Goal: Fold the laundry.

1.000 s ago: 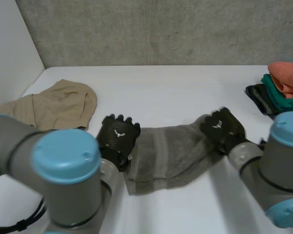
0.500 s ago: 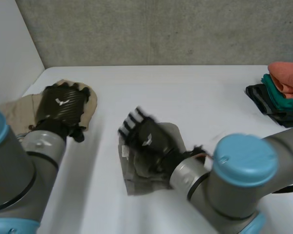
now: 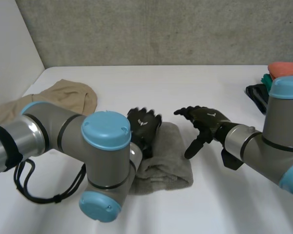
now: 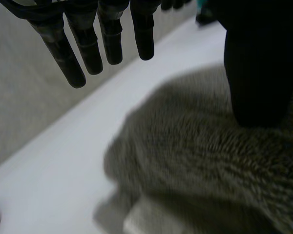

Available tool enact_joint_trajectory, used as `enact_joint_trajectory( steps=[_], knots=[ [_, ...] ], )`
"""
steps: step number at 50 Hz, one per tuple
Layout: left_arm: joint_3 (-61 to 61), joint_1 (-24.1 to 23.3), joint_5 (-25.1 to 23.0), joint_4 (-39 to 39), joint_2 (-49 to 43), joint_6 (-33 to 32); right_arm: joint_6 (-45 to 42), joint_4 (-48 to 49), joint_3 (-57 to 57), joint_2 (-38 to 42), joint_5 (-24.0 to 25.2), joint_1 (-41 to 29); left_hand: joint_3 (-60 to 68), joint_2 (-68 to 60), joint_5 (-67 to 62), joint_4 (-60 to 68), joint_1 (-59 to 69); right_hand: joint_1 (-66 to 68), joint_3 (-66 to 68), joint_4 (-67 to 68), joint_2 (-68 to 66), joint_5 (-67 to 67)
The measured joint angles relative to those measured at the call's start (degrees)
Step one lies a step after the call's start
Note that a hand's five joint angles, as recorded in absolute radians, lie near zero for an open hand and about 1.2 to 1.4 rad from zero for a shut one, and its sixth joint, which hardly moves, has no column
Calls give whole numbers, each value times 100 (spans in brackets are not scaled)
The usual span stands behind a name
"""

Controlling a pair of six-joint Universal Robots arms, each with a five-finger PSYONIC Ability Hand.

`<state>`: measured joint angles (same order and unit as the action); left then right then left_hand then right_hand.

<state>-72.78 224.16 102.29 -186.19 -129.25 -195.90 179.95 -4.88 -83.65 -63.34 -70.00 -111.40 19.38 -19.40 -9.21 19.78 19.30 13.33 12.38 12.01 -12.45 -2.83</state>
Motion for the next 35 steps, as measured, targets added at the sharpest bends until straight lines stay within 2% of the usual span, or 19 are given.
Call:
enact_joint_trajectory(
  steps=[7, 12, 19, 26, 30, 35],
  knots=[
    [-394, -9, 963, 348, 182, -25, -19, -16, 268, 381, 262, -321, 0, 0, 0, 0, 0, 0, 0, 0, 0, 0],
    [-813, -18, 1251, 374, 435, -40, -41, -14, 416, 606, 305, -603, 0, 0, 0, 0, 0, 0, 0, 0, 0, 0],
    [-1261, -39, 1297, 293, 542, -80, -385, -11, 517, 925, 129, -762, 0, 0, 0, -1, 0, 0, 0, 0, 0, 0],
    [-1415, 17, 1262, 53, 529, -91, -1293, -6, 514, 1094, -489, -794, 0, 0, 0, -1, 12, -19, 0, 0, 0, -1],
    [-1393, 63, 1224, -28, 744, -83, -1762, 72, 455, 947, -863, -810, -12, 12, 30, -32, -6, -78, 0, 0, 42, -1],
    [-1314, 78, 928, -53, 1310, -67, -1926, 404, 160, 487, -1011, -879, -12, 12, 59, -85, -6, -78, 0, 0, 42, -1]
  ],
)
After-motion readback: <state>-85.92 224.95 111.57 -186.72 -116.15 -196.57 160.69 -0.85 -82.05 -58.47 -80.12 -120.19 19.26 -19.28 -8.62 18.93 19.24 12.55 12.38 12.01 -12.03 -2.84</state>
